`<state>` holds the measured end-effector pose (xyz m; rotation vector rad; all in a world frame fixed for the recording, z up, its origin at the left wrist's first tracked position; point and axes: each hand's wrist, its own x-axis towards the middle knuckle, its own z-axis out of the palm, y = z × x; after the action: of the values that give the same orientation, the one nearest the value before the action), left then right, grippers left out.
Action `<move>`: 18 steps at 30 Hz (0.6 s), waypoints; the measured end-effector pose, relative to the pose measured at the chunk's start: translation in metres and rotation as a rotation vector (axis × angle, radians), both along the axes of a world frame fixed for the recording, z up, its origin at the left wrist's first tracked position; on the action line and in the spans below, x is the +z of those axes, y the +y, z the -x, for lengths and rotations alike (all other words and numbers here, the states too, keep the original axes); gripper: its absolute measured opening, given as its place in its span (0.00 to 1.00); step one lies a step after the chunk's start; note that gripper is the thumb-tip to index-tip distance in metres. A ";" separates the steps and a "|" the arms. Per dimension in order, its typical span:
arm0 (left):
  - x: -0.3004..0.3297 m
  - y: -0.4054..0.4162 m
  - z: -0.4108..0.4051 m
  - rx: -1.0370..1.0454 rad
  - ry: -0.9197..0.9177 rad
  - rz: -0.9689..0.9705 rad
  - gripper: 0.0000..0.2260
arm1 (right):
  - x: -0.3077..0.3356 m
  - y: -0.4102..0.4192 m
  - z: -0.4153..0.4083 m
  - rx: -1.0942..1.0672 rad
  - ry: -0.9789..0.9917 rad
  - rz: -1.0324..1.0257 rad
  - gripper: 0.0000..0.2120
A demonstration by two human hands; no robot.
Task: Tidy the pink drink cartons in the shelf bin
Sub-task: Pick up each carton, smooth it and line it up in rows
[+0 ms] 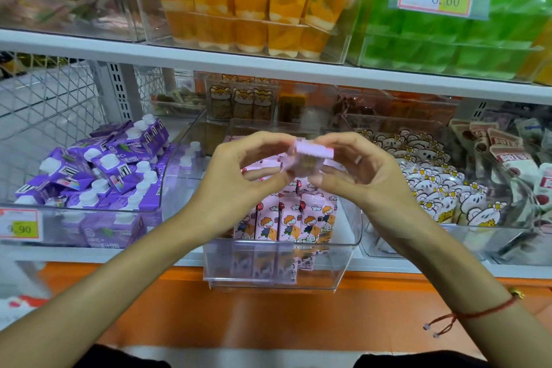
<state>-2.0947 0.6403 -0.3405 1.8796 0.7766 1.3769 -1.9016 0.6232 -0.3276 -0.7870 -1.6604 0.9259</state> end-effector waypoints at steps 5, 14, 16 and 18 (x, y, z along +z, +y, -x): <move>0.005 0.000 -0.001 -0.003 -0.089 0.246 0.17 | 0.001 0.000 0.002 -0.077 0.025 0.052 0.24; 0.009 -0.007 -0.009 0.050 -0.278 0.672 0.17 | 0.001 0.000 0.012 -0.043 0.055 0.374 0.20; 0.008 -0.007 -0.010 0.055 -0.284 0.688 0.19 | 0.001 0.001 0.011 -0.023 0.089 0.401 0.19; 0.007 -0.006 -0.010 0.056 -0.280 0.678 0.17 | 0.001 0.001 0.010 -0.005 0.082 0.396 0.19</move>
<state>-2.0846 0.6343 -0.3334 1.1245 0.9977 1.1731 -1.9119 0.6242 -0.3267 -1.0010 -1.4203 1.2886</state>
